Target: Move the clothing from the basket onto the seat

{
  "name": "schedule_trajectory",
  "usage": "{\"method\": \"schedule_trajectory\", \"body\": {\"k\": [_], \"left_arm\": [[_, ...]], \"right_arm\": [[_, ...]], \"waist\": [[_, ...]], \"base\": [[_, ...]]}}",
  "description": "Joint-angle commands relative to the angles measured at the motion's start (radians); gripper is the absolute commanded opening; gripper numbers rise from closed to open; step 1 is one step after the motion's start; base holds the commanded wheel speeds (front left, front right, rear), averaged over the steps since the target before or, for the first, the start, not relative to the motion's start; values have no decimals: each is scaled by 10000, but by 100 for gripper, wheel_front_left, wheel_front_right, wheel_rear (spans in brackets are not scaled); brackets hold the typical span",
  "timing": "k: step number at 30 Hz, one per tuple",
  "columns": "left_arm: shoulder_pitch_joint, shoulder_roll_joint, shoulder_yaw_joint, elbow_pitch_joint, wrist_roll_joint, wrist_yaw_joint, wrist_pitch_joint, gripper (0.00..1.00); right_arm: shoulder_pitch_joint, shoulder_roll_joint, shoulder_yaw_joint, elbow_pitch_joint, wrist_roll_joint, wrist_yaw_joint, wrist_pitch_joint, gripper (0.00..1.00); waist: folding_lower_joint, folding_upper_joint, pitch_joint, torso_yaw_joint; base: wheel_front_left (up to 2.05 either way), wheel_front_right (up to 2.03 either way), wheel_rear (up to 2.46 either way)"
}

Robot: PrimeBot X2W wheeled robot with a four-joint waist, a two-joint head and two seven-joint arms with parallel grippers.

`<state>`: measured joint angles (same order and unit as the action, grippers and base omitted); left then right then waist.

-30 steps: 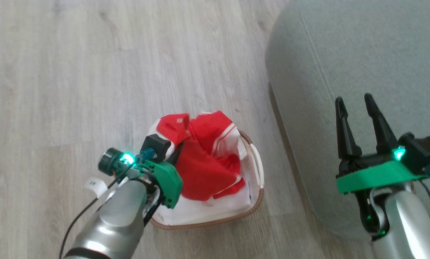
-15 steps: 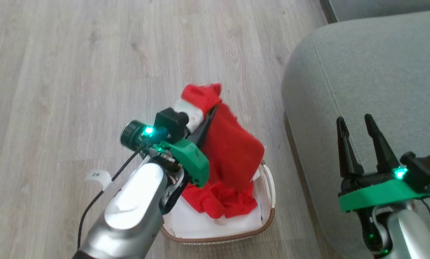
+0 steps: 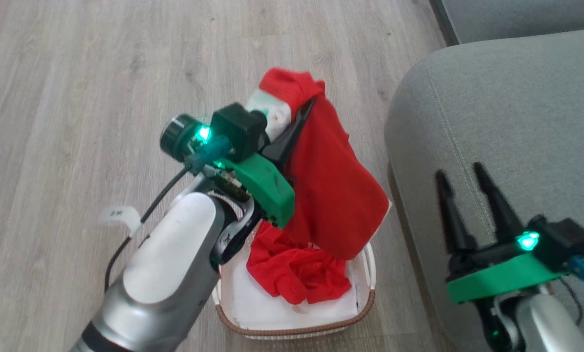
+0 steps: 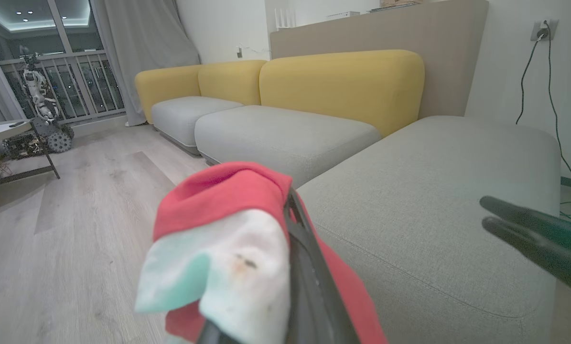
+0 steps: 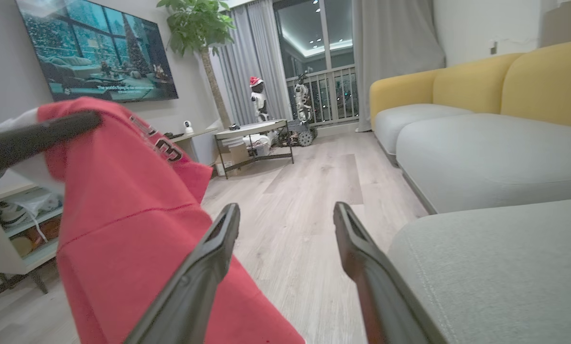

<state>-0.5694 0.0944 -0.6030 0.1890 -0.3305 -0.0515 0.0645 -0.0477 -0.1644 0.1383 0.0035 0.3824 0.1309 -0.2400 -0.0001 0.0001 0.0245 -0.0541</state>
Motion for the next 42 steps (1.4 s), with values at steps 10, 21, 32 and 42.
{"method": "schedule_trajectory", "body": {"k": [10,21,32,42], "left_arm": [[-874,292,525,-487,-174,153,-16,0],[-1204,223,478,-268,-259,149,-95,0],[-1335,89,305,-184,-405,118,-123,0],[-1447,-67,20,-245,-605,76,-64,0]], "right_arm": [[-634,-731,1788,-697,529,-2,83,100],[-1780,-851,3788,24,413,-2,370,100],[-3547,-459,5521,2572,479,-2,342,100],[-5828,144,6340,5722,1047,-2,-104,100]], "waist": [[1,-1,149,-104],[1,-1,235,-8],[1,-1,212,237],[1,-1,321,657]], "base": [[0,0,0],[0,0,0],[0,0,0],[0,0,0]]}}
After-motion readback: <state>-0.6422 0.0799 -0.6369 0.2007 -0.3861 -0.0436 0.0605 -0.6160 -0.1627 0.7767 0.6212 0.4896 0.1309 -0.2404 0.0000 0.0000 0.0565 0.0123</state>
